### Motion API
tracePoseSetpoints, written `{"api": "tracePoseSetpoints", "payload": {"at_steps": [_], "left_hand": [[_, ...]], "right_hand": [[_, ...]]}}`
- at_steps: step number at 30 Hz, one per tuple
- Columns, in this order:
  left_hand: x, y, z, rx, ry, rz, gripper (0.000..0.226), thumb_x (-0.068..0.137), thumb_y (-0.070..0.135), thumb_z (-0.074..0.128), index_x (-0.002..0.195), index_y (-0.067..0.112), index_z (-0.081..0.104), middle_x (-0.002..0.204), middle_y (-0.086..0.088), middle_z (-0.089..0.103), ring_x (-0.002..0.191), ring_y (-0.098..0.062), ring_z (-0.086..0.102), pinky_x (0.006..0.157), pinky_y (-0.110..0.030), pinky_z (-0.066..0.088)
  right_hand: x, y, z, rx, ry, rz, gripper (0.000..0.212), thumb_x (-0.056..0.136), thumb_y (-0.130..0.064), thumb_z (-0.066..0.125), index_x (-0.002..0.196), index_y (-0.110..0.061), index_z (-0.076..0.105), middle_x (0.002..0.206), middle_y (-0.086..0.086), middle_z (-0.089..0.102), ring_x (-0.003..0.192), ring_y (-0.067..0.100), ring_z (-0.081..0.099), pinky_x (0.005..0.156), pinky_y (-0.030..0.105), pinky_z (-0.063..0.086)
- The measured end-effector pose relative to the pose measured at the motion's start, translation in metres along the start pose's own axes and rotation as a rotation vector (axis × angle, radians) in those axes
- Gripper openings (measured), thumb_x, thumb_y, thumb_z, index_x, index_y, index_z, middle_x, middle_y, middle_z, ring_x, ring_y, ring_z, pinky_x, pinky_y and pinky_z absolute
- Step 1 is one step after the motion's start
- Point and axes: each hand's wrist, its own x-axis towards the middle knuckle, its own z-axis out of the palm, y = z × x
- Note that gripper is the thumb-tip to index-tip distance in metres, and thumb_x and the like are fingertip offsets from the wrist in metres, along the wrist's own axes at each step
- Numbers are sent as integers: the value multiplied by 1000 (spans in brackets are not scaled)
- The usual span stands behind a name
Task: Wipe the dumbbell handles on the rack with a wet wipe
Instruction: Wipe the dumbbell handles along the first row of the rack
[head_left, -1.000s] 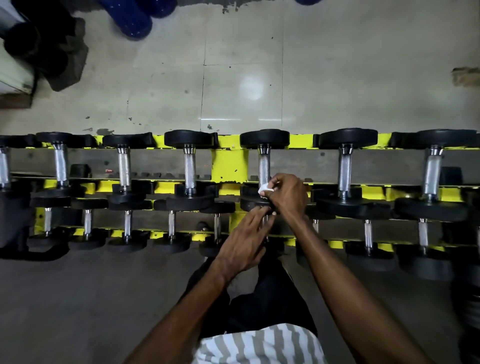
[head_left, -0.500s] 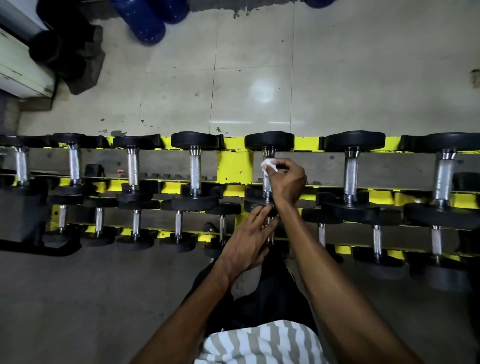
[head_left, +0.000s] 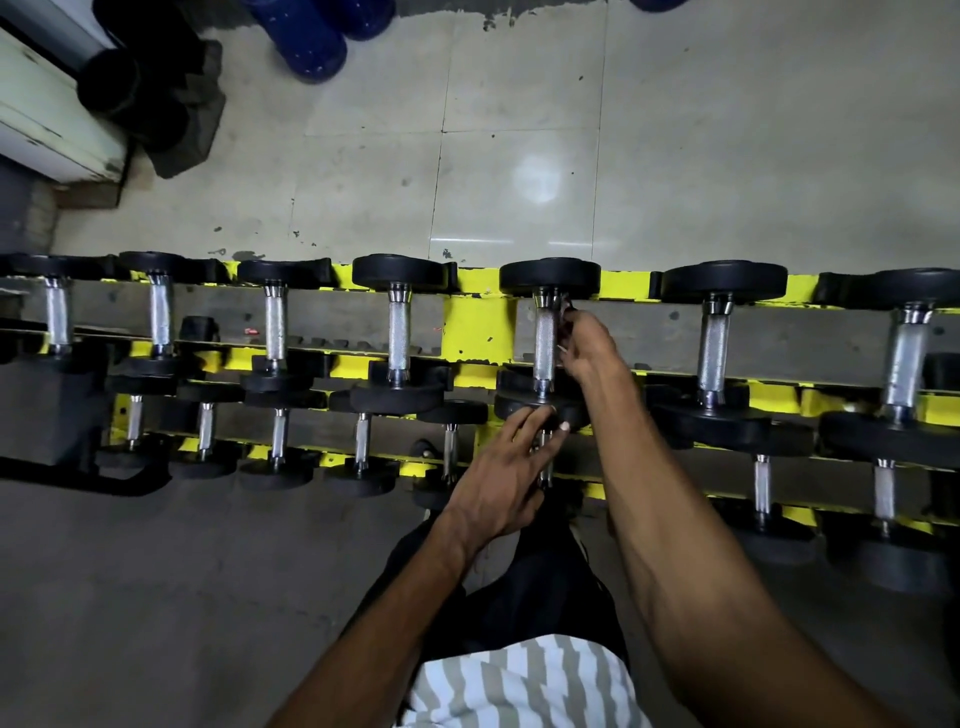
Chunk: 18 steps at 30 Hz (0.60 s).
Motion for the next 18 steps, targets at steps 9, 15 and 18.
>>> {"api": "tracePoseSetpoints", "payload": {"at_steps": [9,15,18], "left_hand": [[1,0,-1,-15,1,2,90,77,23,68,159,17,31,162,-13,20,150,-31,17,114,-41,40],[1,0,-1,-32,-9,-10,91,78,24,68,159,18,30,163,-12,20,151,-31,18,106,-41,48],[1,0,0,-36,-16,-11,91,78,24,66,160,17,28,163,-13,19,151,-31,18,106,-41,47]], "right_hand": [[80,21,-18,-23,-162,-18,76,65,-30,75,135,-8,58,104,9,63,96,26,60,93,33,48],[-15,0,-16,-81,51,-269,4,84,-19,75,86,-20,71,85,-2,70,76,8,59,66,19,47],[-22,-4,-22,-275,105,-365,19,82,-24,80,95,-11,74,86,1,72,67,2,59,58,16,45]]}}
